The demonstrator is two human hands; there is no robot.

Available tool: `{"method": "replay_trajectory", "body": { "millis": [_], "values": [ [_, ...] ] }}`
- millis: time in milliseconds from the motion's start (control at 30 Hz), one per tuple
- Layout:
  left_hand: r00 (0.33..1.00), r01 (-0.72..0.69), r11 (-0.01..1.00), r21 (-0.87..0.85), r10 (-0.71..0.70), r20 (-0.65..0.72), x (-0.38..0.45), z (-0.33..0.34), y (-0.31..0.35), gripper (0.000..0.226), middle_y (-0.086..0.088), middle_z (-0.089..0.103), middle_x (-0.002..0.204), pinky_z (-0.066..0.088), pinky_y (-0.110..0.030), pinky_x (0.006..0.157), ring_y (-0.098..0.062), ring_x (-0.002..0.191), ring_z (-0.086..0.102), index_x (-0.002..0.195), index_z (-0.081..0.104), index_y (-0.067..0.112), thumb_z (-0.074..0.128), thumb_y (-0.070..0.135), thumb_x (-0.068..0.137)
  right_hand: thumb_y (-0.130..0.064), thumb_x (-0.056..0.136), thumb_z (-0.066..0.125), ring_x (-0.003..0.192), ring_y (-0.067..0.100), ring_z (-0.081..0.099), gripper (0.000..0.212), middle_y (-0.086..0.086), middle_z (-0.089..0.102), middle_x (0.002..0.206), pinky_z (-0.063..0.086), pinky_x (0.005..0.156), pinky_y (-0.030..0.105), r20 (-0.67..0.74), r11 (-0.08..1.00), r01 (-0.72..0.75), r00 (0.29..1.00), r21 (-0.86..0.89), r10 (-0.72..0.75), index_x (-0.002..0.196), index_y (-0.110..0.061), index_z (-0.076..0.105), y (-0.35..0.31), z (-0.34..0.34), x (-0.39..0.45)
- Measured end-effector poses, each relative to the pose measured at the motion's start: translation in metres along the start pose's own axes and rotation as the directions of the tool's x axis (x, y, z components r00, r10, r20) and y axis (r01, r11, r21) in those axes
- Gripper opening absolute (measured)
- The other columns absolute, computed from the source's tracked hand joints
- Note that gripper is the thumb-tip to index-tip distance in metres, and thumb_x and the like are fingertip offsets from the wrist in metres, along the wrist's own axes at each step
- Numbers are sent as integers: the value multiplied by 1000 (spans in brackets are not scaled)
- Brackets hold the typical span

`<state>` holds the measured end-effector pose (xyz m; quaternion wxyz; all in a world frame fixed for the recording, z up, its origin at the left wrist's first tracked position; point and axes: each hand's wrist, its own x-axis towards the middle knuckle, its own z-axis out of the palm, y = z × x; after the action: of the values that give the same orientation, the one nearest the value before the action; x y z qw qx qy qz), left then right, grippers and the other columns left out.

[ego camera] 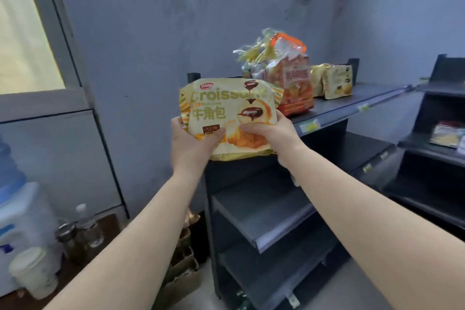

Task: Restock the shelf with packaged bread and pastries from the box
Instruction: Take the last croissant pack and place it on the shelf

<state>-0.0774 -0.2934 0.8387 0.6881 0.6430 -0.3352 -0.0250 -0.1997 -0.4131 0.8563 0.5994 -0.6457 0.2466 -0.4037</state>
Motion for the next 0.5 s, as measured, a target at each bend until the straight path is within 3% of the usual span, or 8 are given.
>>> {"method": "replay_trajectory", "body": {
  "millis": [100, 233, 333, 400, 500],
  "values": [
    [994, -33, 999, -26, 36, 101, 5, 68, 18, 63, 11, 59, 105, 54, -34, 81, -12, 99, 61, 111, 36, 25, 82, 33, 69, -22, 59, 89, 106, 19, 63, 66, -2, 67, 112, 51, 95, 37, -111, 1000, 13, 994, -21, -16, 117, -21, 58, -11, -67, 10],
    [974, -23, 995, -96, 44, 221, 5, 154, 33, 63, 18, 55, 94, 53, -32, 80, -10, 93, 60, 111, 36, 23, 83, 30, 69, -18, 62, 88, 104, 20, 63, 46, -2, 67, 106, 52, 95, 37, -229, 998, 37, 972, -59, -49, 93, -28, 55, -18, -147, 24],
    [955, 4, 988, -156, 43, 293, 6, 211, 38, 60, 16, 56, 93, 53, -20, 66, -6, 87, 60, 111, 38, 20, 82, 27, 71, -20, 57, 90, 103, 21, 64, 65, 1, 66, 111, 53, 94, 40, -326, 996, 32, 944, -79, -56, 110, -19, 53, -20, -198, 37],
    [941, 12, 985, -174, 48, 335, 9, 247, 40, 60, 15, 57, 92, 50, -22, 71, -5, 86, 59, 112, 39, 19, 82, 28, 71, -22, 55, 91, 104, 21, 64, 77, 2, 65, 114, 52, 94, 42, -366, 995, 33, 928, -94, -66, 120, -14, 49, -21, -229, 44],
    [914, 30, 983, -183, 47, 404, 13, 297, 39, 60, 15, 57, 92, 50, -27, 77, -7, 87, 59, 113, 39, 19, 81, 27, 71, -22, 57, 91, 104, 19, 62, 78, 0, 62, 115, 52, 94, 38, -435, 994, 29, 898, -104, -72, 119, -14, 45, -17, -270, 57]
  ]
}}
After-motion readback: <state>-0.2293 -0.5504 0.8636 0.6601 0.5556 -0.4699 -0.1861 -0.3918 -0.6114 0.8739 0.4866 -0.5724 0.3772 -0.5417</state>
